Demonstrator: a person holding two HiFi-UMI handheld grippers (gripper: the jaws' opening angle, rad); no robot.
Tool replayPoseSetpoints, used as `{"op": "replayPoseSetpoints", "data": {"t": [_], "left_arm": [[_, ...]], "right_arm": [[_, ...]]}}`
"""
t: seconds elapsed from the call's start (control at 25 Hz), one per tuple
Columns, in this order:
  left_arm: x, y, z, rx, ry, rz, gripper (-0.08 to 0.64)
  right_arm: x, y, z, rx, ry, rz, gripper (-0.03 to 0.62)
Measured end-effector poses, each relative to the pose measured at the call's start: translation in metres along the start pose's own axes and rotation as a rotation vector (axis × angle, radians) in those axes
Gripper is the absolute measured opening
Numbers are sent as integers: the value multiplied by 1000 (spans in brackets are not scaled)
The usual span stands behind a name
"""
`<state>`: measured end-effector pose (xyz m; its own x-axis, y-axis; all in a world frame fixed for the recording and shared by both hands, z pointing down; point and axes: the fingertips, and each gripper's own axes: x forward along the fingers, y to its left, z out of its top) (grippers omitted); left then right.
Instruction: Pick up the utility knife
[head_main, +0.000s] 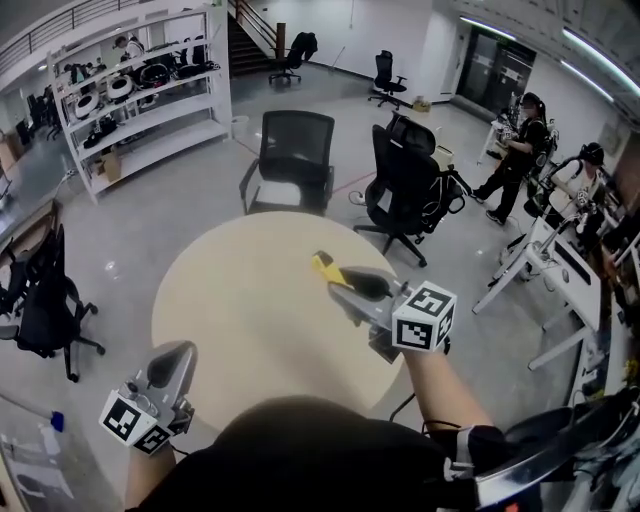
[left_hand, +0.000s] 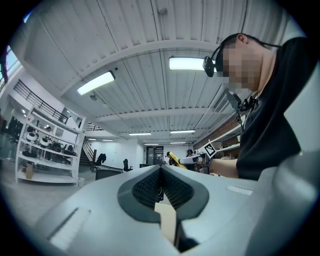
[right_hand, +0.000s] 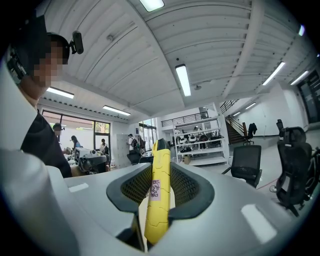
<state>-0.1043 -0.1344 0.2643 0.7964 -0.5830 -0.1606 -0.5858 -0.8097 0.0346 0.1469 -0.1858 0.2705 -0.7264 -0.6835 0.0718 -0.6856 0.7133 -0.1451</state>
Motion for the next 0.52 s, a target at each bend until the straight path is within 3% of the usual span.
{"op": "replayPoseSetpoints", "data": {"t": [0.52], "left_arm": [[12, 0, -3, -9, 1, -11, -3]], "right_arm": [[-3, -12, -1, 2, 12, -13, 129]]}}
